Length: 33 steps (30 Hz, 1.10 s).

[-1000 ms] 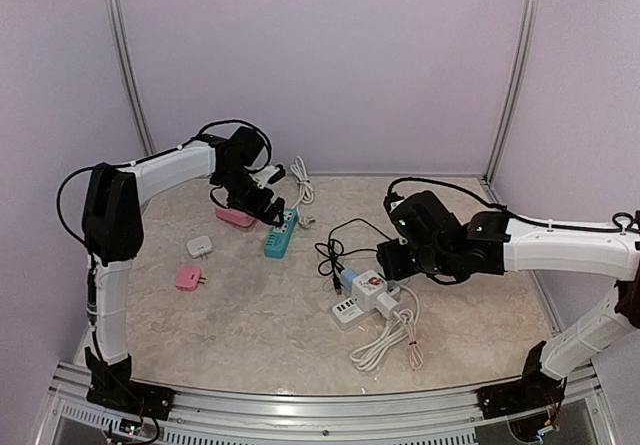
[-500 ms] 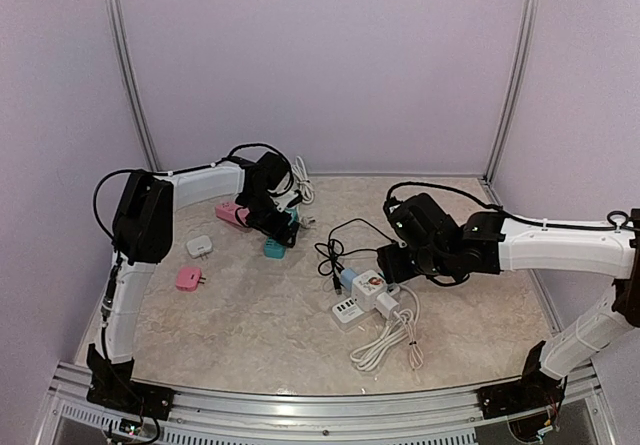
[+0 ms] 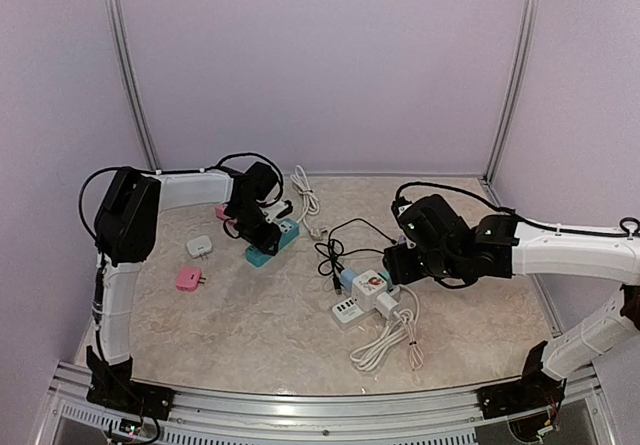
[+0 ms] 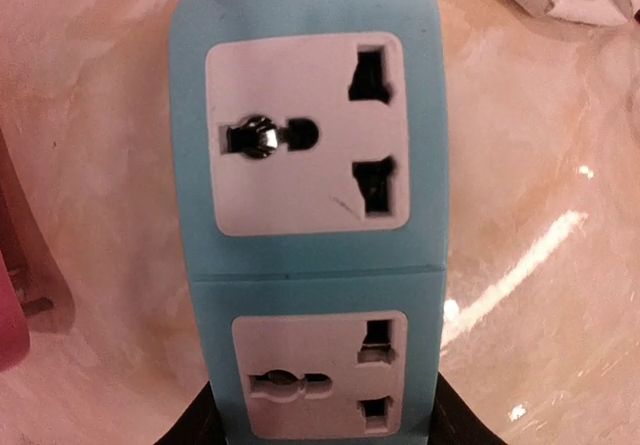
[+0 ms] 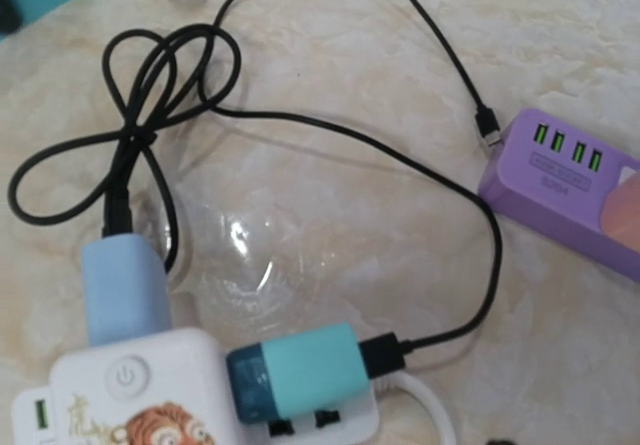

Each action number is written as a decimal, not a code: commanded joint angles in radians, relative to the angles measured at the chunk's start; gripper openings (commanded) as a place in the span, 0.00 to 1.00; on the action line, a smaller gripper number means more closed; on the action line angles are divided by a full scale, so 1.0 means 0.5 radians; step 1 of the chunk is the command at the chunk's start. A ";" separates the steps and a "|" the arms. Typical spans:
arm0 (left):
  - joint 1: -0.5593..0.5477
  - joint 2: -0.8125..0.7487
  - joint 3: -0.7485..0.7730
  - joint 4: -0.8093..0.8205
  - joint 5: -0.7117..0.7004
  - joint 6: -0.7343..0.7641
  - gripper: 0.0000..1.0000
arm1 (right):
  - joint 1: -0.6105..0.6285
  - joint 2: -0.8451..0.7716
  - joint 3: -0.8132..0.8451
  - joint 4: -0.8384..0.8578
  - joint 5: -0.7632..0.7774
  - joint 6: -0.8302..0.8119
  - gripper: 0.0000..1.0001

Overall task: Insert the plug
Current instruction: Move the socket to the center of the board.

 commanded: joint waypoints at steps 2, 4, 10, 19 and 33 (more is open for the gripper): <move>0.006 -0.339 -0.527 -0.109 0.045 0.273 0.22 | -0.019 -0.144 -0.060 0.023 -0.025 0.069 0.67; -0.006 -0.468 -0.732 -0.096 0.077 0.359 0.21 | -0.016 -0.179 -0.070 0.038 -0.049 0.074 0.67; -0.178 -0.797 -1.285 -0.090 0.205 0.645 0.21 | 0.019 -0.233 -0.072 0.096 -0.097 0.079 0.66; -0.411 -1.021 -1.750 0.001 0.076 0.875 0.31 | 0.181 -0.125 0.067 0.052 -0.035 0.048 0.66; -0.386 -1.335 -1.459 -0.419 0.351 1.097 0.88 | 0.298 0.058 0.280 -0.018 0.012 -0.047 0.71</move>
